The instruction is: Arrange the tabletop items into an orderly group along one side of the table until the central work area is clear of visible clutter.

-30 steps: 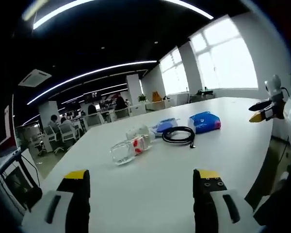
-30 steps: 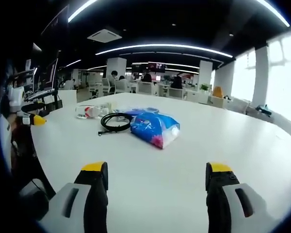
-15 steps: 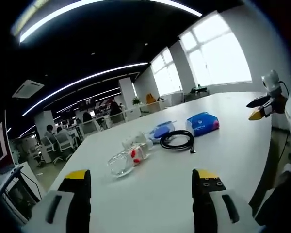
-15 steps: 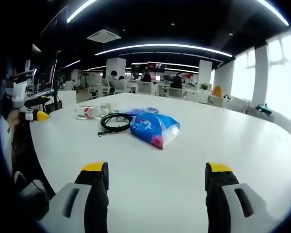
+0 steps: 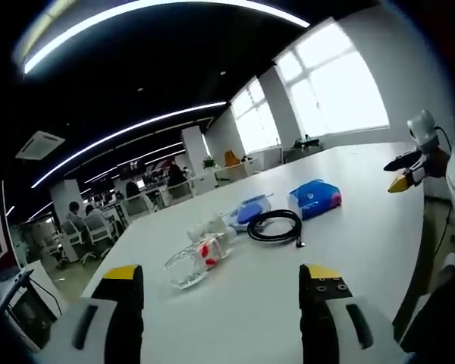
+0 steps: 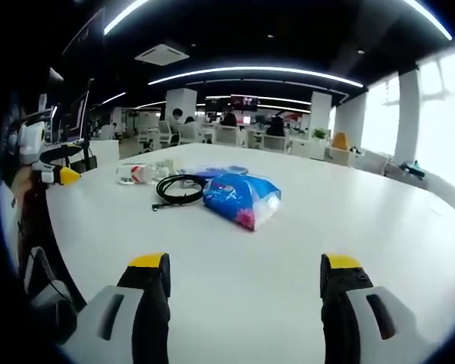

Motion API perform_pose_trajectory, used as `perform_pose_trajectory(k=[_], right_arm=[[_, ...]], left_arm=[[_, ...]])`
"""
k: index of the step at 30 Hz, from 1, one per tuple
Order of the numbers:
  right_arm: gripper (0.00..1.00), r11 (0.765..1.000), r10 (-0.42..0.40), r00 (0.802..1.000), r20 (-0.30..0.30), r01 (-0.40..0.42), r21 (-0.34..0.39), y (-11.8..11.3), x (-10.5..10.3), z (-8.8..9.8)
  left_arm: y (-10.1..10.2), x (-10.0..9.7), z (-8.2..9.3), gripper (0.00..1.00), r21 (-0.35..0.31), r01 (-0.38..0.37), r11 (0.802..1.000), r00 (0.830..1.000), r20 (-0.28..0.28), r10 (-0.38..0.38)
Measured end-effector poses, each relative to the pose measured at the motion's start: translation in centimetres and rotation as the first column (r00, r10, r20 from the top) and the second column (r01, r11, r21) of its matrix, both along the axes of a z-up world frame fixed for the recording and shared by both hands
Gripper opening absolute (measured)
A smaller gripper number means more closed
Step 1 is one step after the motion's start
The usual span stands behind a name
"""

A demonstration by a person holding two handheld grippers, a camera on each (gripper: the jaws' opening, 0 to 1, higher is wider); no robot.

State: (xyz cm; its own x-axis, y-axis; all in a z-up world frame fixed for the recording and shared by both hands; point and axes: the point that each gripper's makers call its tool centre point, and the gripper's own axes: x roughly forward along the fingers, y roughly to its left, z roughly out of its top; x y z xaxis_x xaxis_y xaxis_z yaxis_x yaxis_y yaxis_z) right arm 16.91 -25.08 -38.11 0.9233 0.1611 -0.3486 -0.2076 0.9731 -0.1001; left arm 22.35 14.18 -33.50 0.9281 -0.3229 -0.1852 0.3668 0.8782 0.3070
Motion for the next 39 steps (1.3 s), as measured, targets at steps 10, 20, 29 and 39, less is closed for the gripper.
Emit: perform_pose_trajectory(k=[10,20,29,39], right_arm=[[0.78,1.0,0.01,1.0,0.0,-0.01,-0.005,0.2,0.1,0.0],[0.77,1.0,0.004,1.0,-0.002,-0.004,-0.016,0.1,0.2,0.0],[0.77,1.0,0.008,1.0,-0.008,-0.008,-0.016,0.2,0.2,-0.1],[0.76,1.0,0.006,1.0,-0.007,-0.006,-0.02,0.0,0.3,0.0]], left_arm=[[-0.4,0.5,-0.1,0.83,0.006,0.007,1.0,1.0,-0.013,-0.007],[-0.8,1.1,0.0,0.83,0.016,0.016,1.0,1.0,-0.019,-0.016],[-1.4,1.6,0.0,0.82,0.035,0.035,0.999,0.999,-0.028,-0.034],[-1.9,2.0,0.1,0.82,0.054,0.043,0.998,0.999,-0.032,-0.041]])
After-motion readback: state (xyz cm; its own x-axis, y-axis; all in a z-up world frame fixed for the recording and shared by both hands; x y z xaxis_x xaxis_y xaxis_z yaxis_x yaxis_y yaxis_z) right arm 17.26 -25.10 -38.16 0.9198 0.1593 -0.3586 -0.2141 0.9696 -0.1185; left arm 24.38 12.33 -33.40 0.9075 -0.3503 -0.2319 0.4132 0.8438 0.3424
